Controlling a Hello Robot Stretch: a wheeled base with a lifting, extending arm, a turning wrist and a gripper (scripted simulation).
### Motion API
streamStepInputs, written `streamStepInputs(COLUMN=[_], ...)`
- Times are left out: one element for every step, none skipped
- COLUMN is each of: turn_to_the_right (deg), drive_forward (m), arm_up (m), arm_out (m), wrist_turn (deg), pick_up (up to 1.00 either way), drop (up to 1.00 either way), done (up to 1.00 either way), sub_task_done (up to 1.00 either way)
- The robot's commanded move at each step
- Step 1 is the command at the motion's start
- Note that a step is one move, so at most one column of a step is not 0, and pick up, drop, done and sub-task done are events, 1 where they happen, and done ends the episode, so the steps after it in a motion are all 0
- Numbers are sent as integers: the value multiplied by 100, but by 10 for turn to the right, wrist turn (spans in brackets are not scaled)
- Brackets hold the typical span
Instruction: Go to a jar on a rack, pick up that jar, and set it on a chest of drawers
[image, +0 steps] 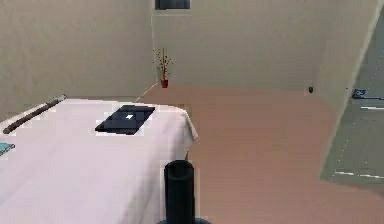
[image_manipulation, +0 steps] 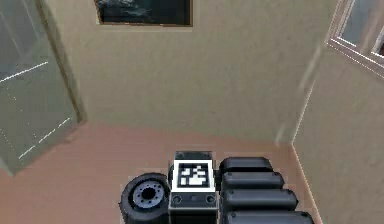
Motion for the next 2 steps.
streamStepInputs(turn_to_the_right=[-330,450], drive_forward=[0,0], arm_up=[0,0], arm_out=[0,0], wrist_turn=[0,0], pick_up=[0,0], drop=[0,0], done=[0,0], sub_task_done=[0,0])
